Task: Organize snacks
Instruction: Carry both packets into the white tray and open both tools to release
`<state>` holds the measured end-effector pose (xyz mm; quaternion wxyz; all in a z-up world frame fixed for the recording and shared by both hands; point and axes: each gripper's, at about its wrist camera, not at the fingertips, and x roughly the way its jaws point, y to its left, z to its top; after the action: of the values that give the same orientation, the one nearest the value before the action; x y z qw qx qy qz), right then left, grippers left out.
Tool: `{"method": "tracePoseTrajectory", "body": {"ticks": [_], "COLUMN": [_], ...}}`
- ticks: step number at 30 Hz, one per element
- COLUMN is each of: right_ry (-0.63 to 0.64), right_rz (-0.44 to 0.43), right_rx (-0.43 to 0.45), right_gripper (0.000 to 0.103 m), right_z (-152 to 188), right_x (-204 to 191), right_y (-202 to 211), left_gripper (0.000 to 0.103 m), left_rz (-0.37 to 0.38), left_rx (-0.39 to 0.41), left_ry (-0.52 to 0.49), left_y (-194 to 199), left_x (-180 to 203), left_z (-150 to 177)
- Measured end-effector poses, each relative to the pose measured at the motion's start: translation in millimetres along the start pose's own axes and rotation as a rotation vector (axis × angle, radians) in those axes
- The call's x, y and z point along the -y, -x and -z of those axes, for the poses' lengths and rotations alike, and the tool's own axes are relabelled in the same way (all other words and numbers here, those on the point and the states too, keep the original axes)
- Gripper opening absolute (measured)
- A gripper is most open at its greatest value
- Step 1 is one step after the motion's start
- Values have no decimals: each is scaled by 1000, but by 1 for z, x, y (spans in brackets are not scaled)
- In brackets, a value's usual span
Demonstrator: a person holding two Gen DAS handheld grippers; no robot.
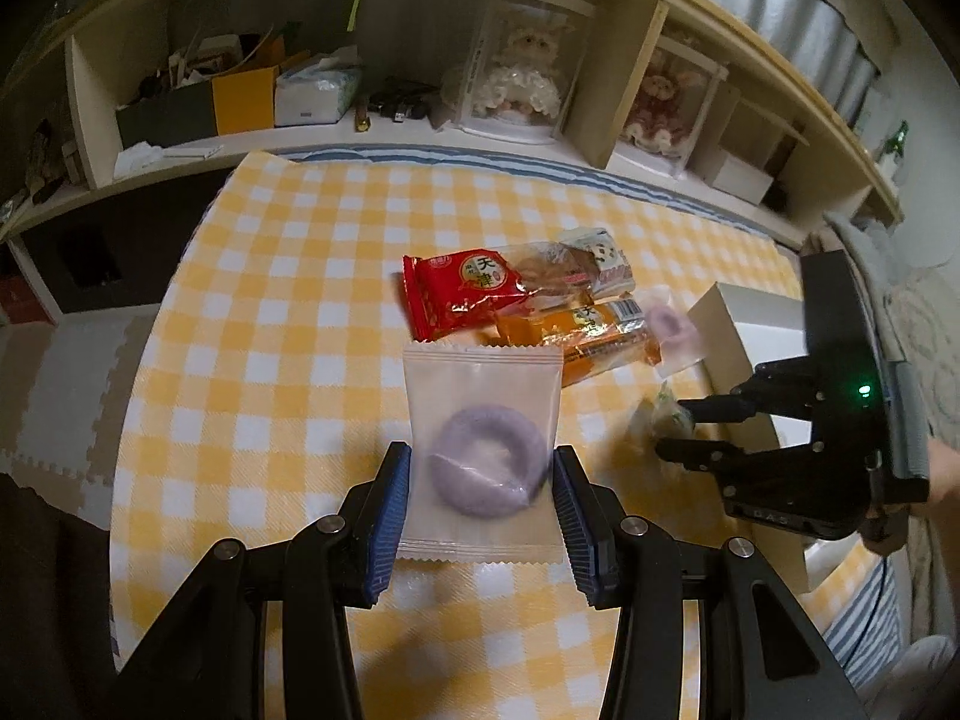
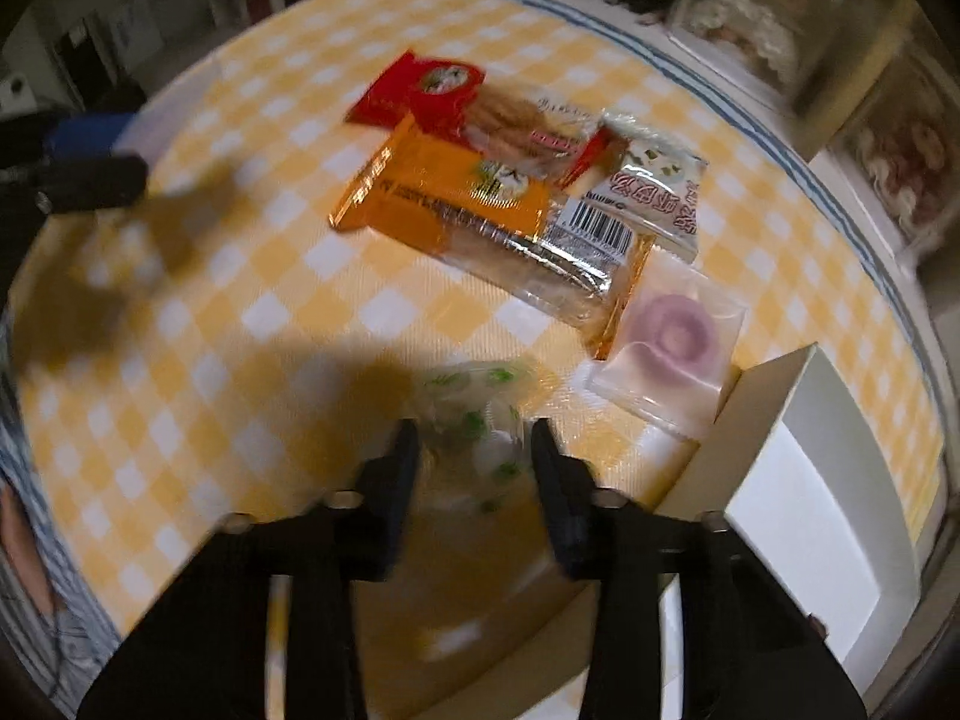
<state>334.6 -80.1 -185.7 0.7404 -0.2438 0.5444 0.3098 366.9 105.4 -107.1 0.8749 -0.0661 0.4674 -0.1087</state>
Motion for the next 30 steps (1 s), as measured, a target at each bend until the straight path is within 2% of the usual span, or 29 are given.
{"method": "tracePoseTrajectory", "body": {"ticks": [4, 10, 18, 24, 30], "right_ry": [-53, -195, -334, -442, -554], "right_rz": [-16, -26, -35, -30, -7], "right_rx": [56, 186, 263, 333, 374], "right_gripper": [28, 27, 27, 27, 27], "right_z": [5, 20, 29, 51, 85], "right_x": [1, 5, 10, 25, 53], "right_y": [10, 53, 101, 134, 156], "left_gripper": [46, 46, 46, 46, 46], "left_rz": [0, 20, 55, 84, 122], "left_rx": [16, 67, 125, 156, 151], "left_ry": [17, 43, 58, 22, -13], "left_y": [5, 24, 52, 63, 52], "left_x": [6, 19, 40, 71, 113], "left_z": [1, 2, 5, 2, -4]}}
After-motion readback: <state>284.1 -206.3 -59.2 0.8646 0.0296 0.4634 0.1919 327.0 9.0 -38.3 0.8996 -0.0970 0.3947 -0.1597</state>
